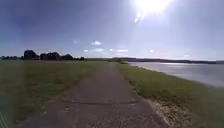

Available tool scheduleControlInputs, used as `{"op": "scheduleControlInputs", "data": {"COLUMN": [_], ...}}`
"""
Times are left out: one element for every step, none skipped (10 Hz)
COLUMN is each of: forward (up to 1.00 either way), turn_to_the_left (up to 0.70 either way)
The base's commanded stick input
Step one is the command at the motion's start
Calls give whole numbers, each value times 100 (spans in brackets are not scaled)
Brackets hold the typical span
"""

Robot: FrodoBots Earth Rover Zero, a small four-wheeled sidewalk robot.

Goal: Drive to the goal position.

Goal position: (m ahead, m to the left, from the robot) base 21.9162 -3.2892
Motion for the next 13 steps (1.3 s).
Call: {"op": "scheduleControlInputs", "data": {"forward": [70,70,70,70,70,70,70,70,70,70,70,70,70], "turn_to_the_left": [26,27,19,3,0,0,0,0,0,0,0,0,-6]}}
